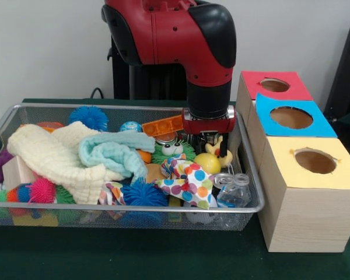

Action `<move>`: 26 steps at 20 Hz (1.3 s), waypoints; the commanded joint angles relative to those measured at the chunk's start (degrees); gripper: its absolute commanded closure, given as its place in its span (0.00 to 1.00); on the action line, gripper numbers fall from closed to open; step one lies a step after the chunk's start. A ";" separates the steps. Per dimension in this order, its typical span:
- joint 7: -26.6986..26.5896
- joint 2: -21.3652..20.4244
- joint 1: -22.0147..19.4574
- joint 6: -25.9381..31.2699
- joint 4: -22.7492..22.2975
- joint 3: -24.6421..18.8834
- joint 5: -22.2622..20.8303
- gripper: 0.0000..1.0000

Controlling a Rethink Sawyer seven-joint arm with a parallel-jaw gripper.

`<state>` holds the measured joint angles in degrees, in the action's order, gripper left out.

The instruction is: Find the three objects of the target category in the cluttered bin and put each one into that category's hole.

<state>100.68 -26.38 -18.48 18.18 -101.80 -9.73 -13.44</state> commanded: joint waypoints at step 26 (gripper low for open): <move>-0.51 3.86 -0.72 5.50 -3.33 -5.95 -2.09 0.00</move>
<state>100.68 -26.13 -18.59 18.17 -101.83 -9.92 -13.51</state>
